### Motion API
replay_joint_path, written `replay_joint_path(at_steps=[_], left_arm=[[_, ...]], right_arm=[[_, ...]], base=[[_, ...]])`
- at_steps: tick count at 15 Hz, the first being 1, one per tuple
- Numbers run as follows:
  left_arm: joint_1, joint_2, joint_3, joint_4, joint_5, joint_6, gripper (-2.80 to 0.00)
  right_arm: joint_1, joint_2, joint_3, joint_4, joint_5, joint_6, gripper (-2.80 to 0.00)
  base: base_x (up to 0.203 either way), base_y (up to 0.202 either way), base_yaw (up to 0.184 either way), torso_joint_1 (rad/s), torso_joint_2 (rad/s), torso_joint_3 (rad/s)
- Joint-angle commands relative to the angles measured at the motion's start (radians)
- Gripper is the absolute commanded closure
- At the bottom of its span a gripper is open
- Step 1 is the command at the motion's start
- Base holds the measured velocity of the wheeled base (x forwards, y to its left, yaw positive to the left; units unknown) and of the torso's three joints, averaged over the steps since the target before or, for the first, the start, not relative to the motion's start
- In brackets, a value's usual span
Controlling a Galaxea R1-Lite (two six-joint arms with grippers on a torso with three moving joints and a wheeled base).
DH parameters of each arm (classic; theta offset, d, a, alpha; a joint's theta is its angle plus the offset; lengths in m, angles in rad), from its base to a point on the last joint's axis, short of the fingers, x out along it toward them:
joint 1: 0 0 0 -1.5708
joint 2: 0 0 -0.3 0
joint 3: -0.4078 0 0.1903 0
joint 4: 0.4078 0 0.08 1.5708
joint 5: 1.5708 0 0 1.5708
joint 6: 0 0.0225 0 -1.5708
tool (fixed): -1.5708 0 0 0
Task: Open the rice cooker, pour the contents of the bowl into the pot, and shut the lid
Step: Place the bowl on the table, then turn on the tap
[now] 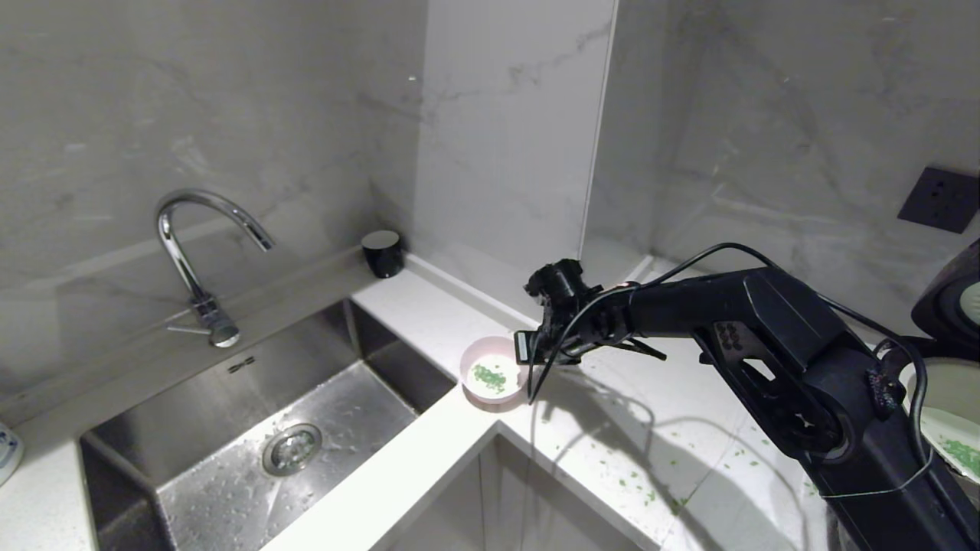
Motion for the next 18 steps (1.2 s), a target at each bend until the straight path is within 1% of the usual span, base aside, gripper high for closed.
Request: replay_joint_path(at_steps=[1,6,8,11,13,15,18], left_arm=[[0.000,0.001,0.014,-0.001,0.000,0.000,0.00],[0.000,0.000,0.014,-0.001,0.000,0.000,0.00],[0.000,0.001,0.014,-0.001,0.000,0.000,0.00],[0.000,0.000,0.014,-0.001,0.000,0.000,0.00],[0.000,0.000,0.013,-0.001,0.000,0.000,0.00],[0.000,0.000,0.014,-0.001,0.000,0.000,0.00],[0.000,0.000,0.013,-0.001,0.000,0.000,0.00]], right_arm=[[0.000,0.003,0.000,0.005,0.001,0.002,-2.80],[-0.009,-0.004,0.000,0.005,-0.002,0.003,-2.80],[-0.017,-0.033,0.001,0.006,-0.006,0.019,-2.80],[-0.020,-0.138,0.013,0.021,-0.005,0.038,-2.80],[-0.018,-0.216,0.018,0.074,-0.004,0.041,-2.80],[-0.013,-0.305,0.061,0.114,-0.003,0.054,-2.80],[-0.010,-0.456,0.198,0.124,-0.001,0.065,-2.80]], base=[[0.000,0.000,0.000,0.000,0.00,0.000],[0.000,0.000,0.000,0.000,0.00,0.000],[0.000,0.000,0.000,0.000,0.00,0.000],[0.000,0.000,0.000,0.000,0.00,0.000],[0.000,0.000,0.000,0.000,0.00,0.000],[0.000,0.000,0.000,0.000,0.00,0.000],[0.000,0.000,0.000,0.000,0.00,0.000]])
